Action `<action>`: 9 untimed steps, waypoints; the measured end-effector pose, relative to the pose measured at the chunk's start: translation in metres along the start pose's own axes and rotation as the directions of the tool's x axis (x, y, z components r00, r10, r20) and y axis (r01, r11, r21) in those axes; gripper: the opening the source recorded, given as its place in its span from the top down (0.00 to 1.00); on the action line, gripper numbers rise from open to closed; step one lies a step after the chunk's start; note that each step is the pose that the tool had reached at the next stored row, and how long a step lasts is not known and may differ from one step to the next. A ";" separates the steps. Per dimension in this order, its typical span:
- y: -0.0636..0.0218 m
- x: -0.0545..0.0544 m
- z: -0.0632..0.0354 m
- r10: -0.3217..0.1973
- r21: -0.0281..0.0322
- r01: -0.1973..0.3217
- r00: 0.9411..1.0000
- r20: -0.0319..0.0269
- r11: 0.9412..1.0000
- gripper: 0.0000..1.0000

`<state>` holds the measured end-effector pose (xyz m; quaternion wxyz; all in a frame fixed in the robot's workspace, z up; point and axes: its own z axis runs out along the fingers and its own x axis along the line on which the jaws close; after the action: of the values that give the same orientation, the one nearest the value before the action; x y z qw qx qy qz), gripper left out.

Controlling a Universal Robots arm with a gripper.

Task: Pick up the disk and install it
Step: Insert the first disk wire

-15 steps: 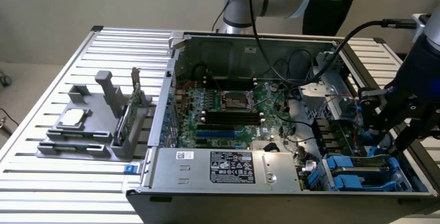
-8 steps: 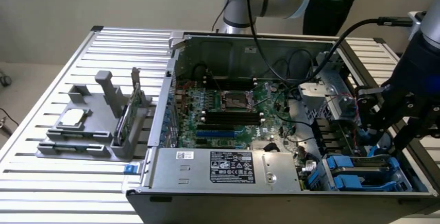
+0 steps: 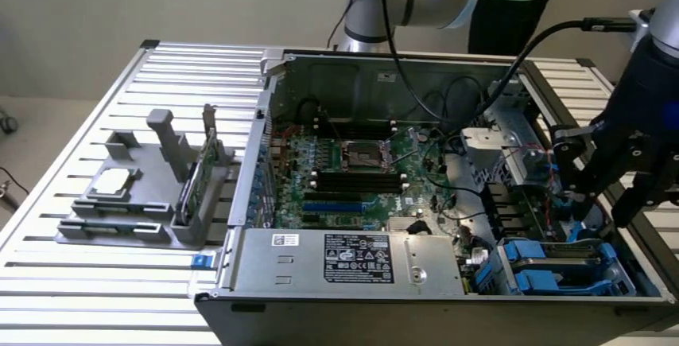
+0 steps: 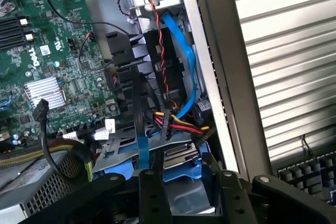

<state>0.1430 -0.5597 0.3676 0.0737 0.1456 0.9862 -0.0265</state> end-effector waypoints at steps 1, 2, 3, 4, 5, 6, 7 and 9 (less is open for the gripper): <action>0.0026 0.001 0.0000 0.000 0.000 0.000 1.000 0.000 1.000 0.58; 0.0044 0.000 -0.0001 0.000 0.000 0.000 1.000 0.000 1.000 0.58; 0.0050 -0.001 -0.0001 0.000 0.000 0.000 1.000 0.000 1.000 0.58; 0.0052 -0.001 -0.0013 0.000 0.002 0.000 1.000 0.001 1.000 0.58; 0.0051 -0.002 -0.0034 0.000 0.003 0.000 1.000 0.001 1.000 0.58; 0.0051 -0.002 -0.0059 -0.001 0.005 0.001 1.000 0.002 1.000 0.58; 0.0052 -0.002 -0.0065 -0.001 0.008 0.001 1.000 0.002 1.000 0.58; 0.0054 -0.003 -0.0065 -0.002 0.012 0.002 1.000 0.004 1.000 0.58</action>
<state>0.1469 -0.5550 0.3745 0.0747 0.1451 0.9860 -0.0330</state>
